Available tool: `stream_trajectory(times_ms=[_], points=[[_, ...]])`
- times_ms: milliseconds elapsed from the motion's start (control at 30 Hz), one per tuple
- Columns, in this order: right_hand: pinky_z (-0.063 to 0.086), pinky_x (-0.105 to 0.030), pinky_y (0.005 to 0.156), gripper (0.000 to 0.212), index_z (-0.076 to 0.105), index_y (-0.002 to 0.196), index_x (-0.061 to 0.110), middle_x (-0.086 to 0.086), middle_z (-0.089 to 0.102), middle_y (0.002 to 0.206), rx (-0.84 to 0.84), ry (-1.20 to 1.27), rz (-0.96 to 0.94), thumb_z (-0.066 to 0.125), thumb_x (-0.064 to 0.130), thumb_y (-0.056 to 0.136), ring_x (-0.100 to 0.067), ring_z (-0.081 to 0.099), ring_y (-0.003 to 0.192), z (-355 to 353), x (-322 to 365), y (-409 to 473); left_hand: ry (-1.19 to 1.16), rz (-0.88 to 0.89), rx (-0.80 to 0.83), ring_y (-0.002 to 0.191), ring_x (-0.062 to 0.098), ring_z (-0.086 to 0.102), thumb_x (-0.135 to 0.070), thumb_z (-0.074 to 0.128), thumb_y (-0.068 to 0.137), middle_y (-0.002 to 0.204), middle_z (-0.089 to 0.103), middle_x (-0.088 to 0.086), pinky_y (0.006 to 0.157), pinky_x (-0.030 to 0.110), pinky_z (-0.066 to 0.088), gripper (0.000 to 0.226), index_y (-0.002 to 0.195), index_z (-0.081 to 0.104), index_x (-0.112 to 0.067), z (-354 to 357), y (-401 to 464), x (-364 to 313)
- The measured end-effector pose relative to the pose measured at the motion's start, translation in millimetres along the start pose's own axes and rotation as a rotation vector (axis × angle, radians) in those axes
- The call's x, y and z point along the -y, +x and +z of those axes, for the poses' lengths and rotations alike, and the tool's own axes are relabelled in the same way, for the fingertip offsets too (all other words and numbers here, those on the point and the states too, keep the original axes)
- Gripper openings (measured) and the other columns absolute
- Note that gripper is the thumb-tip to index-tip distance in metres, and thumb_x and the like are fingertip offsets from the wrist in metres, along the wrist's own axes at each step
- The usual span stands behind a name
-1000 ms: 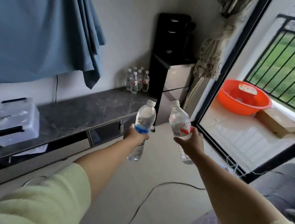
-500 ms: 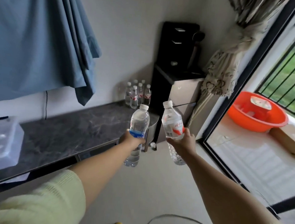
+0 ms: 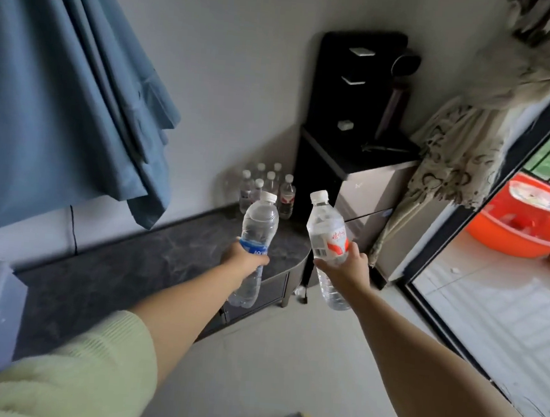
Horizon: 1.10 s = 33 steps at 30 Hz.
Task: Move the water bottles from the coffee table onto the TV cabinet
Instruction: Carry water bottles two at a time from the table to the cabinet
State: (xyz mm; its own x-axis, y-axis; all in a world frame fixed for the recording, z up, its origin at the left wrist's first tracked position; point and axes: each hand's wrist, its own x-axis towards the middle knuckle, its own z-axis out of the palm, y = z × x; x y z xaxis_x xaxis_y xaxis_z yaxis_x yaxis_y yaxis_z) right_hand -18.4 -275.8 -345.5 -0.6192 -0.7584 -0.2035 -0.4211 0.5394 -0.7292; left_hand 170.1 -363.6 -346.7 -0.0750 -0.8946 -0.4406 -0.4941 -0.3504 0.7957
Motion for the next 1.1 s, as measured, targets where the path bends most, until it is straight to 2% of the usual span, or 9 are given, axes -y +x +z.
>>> stream_trajectory(times_ms=[100,267,400,533,667,800,933,1033,1100], points=[[0.046,-0.047,0.098,0.071,0.047,0.125,0.013,-0.015,0.051,0.119,0.023,-0.031,-0.012,0.08,0.04,0.069,-0.033,0.054,0.109,7,1,50,0.013,-0.025,0.009,0.093,0.023,0.054,-0.019,0.079,0.075,0.11,0.059,0.006,0.081,0.029,0.043,0.053,0.119,0.05,-0.014,21,35,-12],[0.047,-0.045,0.097,0.07,0.045,0.126,0.014,-0.014,0.05,0.122,0.117,-0.047,-0.049,0.079,0.038,0.07,-0.032,0.053,0.111,16,14,158,-0.003,-0.05,-0.004,0.104,0.028,0.059,-0.02,0.078,0.075,0.116,0.06,0.009,0.086,0.033,0.045,0.057,0.123,0.047,-0.014,55,109,-44],[0.046,-0.039,0.091,0.069,0.046,0.128,0.013,-0.013,0.051,0.121,0.207,-0.068,-0.082,0.08,0.036,0.072,-0.029,0.055,0.106,16,32,241,-0.058,-0.12,-0.078,0.101,0.027,0.06,-0.023,0.079,0.073,0.112,0.062,0.007,0.086,0.034,0.046,0.055,0.118,0.049,-0.016,76,164,-73],[0.05,-0.039,0.091,0.069,0.045,0.127,0.015,-0.01,0.052,0.118,0.277,-0.024,-0.066,0.08,0.037,0.071,-0.026,0.056,0.102,22,35,298,-0.12,-0.164,-0.132,0.098,0.026,0.062,-0.022,0.082,0.069,0.108,0.064,0.006,0.091,0.038,0.049,0.052,0.111,0.052,-0.019,99,205,-79],[0.053,-0.042,0.092,0.07,0.046,0.125,0.017,-0.008,0.059,0.116,0.344,0.091,0.027,0.082,0.04,0.069,-0.024,0.061,0.101,48,24,333,-0.145,-0.183,-0.103,0.095,0.023,0.06,-0.02,0.081,0.071,0.105,0.063,0.003,0.09,0.036,0.048,0.05,0.112,0.052,-0.02,118,240,-74],[0.054,-0.038,0.087,0.065,0.048,0.12,0.015,-0.006,0.063,0.11,0.364,0.142,0.116,0.084,0.031,0.068,-0.023,0.064,0.097,82,7,366,-0.18,-0.191,-0.077,0.089,0.019,0.057,-0.016,0.078,0.076,0.097,0.059,0.0,0.078,0.029,0.042,0.042,0.108,0.051,-0.018,142,280,-65],[0.053,-0.039,0.087,0.06,0.051,0.115,0.015,-0.006,0.065,0.108,0.337,0.154,0.183,0.086,0.022,0.066,-0.025,0.063,0.097,132,-23,399,-0.274,-0.213,-0.099,0.078,0.017,0.061,-0.006,0.077,0.073,0.086,0.064,0.003,0.067,0.022,0.047,0.032,0.098,0.058,-0.013,173,324,-37],[0.047,-0.03,0.077,0.06,0.052,0.12,0.014,-0.008,0.066,0.109,0.316,0.13,0.18,0.084,0.019,0.069,-0.027,0.063,0.095,174,-34,426,-0.342,-0.2,-0.149,0.083,0.02,0.065,0.0,0.077,0.07,0.094,0.068,0.008,0.071,0.023,0.047,0.035,0.101,0.064,-0.009,188,368,-12],[0.047,-0.031,0.082,0.062,0.051,0.125,0.013,-0.01,0.065,0.114,0.306,0.116,0.149,0.082,0.018,0.071,-0.031,0.063,0.103,199,-42,441,-0.362,-0.161,-0.169,0.089,0.018,0.066,0.0,0.078,0.07,0.097,0.069,0.004,0.074,0.021,0.05,0.044,0.109,0.063,-0.014,196,395,1]])
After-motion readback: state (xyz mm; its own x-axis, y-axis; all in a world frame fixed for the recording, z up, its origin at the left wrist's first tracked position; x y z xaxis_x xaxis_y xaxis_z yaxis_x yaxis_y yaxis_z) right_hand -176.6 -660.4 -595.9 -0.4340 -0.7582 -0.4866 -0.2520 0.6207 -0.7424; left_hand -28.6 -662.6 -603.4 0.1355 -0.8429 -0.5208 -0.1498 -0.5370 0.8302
